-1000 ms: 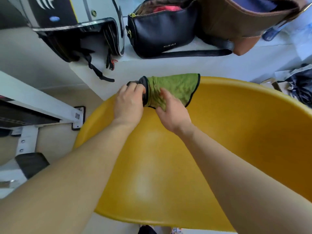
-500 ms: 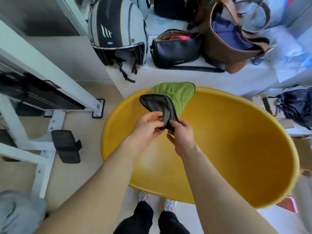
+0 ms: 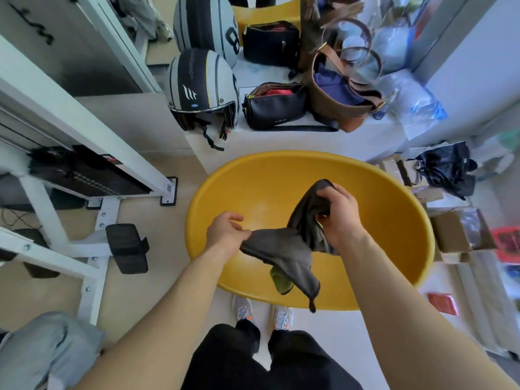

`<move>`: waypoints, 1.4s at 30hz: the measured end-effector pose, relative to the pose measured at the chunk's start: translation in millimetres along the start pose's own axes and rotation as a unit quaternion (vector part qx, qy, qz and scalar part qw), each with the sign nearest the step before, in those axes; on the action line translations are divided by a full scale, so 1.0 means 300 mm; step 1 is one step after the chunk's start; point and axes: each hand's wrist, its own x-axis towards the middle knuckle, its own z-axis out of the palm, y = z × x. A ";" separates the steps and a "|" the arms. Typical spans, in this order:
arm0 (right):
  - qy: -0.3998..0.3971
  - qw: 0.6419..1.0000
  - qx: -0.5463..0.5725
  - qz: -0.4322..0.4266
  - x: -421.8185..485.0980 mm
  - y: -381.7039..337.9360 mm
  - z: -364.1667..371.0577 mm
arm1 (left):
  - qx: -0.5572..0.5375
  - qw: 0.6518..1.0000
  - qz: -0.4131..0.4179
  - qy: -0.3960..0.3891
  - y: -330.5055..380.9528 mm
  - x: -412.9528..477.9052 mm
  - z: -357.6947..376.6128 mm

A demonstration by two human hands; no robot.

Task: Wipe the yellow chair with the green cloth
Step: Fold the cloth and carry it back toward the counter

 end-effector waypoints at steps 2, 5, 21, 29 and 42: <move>-0.015 0.999 0.037 0.020 -0.033 -0.036 -0.058 | 0.069 0.998 -0.010 -0.008 -0.010 -0.049 -0.018; -0.019 0.998 0.051 0.015 -0.087 -0.079 -0.115 | 0.147 0.988 -0.037 -0.026 -0.010 -0.105 -0.058; 0.079 0.980 -0.114 -0.142 -0.499 -0.045 -0.030 | -0.248 0.885 0.056 -0.391 0.329 -0.396 -0.153; 0.038 0.984 -0.086 -0.151 -0.686 0.023 -0.157 | -0.154 0.875 0.158 -0.431 0.290 -0.531 -0.035; 0.106 0.958 -0.080 -0.254 -0.982 0.044 -0.620 | 0.112 0.856 0.406 -0.300 0.260 -0.906 0.326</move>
